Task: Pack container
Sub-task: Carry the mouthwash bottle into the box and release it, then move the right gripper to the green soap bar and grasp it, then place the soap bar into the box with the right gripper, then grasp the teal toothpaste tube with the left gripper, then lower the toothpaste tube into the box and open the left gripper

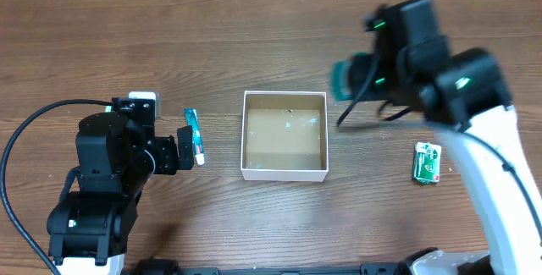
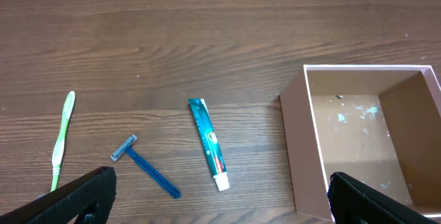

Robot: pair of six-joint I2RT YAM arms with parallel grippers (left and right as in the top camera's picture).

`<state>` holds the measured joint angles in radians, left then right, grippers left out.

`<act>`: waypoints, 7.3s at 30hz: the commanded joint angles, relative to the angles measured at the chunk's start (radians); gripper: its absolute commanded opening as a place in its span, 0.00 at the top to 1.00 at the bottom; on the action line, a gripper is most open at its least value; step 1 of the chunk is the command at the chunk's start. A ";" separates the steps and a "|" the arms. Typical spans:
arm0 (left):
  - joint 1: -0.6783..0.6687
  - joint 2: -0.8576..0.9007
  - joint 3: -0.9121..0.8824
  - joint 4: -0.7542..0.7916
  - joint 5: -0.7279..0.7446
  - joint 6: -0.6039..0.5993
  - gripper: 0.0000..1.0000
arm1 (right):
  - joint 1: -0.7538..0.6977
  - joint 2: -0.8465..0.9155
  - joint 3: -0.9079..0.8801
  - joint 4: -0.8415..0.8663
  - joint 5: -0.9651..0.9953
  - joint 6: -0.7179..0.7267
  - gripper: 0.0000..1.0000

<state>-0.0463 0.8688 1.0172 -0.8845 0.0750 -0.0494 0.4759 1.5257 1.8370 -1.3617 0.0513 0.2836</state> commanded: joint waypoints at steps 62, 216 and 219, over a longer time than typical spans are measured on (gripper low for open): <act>-0.001 0.009 0.027 -0.016 -0.004 0.013 0.00 | -0.787 0.056 -0.768 0.283 -0.020 0.014 0.00; -0.445 0.362 0.255 0.050 -0.008 0.198 0.96 | -0.628 -0.117 -0.418 0.085 -0.020 0.076 0.00; -0.559 0.429 0.248 0.050 -0.004 0.312 0.96 | -0.628 -0.117 -0.418 0.085 -0.020 0.076 0.00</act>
<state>-0.5377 1.2381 1.2621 -0.8379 0.0742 0.0872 -0.1490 1.4143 1.4208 -1.2793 0.0303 0.3649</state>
